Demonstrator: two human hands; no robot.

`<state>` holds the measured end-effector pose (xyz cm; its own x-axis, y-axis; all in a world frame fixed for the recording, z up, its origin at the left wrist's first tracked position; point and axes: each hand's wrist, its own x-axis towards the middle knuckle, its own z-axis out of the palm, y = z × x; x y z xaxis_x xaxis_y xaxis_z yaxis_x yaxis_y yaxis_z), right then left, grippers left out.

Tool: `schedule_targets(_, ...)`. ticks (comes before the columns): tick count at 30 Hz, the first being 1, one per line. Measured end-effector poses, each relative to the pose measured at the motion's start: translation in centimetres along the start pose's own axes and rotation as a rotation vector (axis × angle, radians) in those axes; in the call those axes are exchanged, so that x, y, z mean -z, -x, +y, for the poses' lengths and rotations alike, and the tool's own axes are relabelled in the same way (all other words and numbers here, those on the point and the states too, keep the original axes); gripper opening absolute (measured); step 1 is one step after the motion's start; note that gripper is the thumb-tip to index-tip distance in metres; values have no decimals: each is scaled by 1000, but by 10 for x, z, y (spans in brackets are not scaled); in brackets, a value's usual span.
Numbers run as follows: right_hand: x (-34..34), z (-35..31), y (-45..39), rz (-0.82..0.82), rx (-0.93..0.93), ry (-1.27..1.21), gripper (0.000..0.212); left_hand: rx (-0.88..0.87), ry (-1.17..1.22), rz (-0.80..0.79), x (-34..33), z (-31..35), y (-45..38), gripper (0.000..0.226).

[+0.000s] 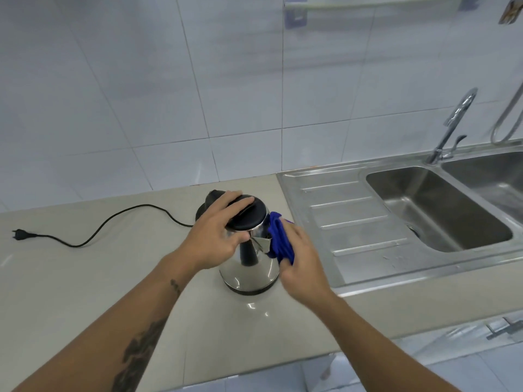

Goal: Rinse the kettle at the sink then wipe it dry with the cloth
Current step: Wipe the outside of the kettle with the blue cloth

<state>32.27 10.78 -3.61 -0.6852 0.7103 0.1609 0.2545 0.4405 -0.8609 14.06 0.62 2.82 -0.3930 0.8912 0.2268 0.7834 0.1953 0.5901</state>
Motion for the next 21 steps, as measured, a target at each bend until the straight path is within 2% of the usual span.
schedule_targets(3, -22, 10, 21, -60, 0, 105, 96, -2, -41, -73, 6, 6, 0, 76)
schedule_targets(6, -25, 20, 17, -128, -75, 102, 105, 99, -100, -98, -1, 23, 2, 83)
schedule_targets(8, -15, 22, 8, -146, -81, 37, 98, 208, -92, -87, -14, 39, 4, 91)
schedule_targets(12, 8, 13, -4, -103, -1, -63, 90, 374, -167, 98, -48, 61, 2, 103)
schedule_targets(16, 21, 5, 0, -153, -27, -67, 75, 435, -197, 215, -64, 70, -3, 89)
schedule_targets(21, 37, 2, -5, -213, -69, -167, 69, 405, -202, 167, -54, 63, -2, 83)
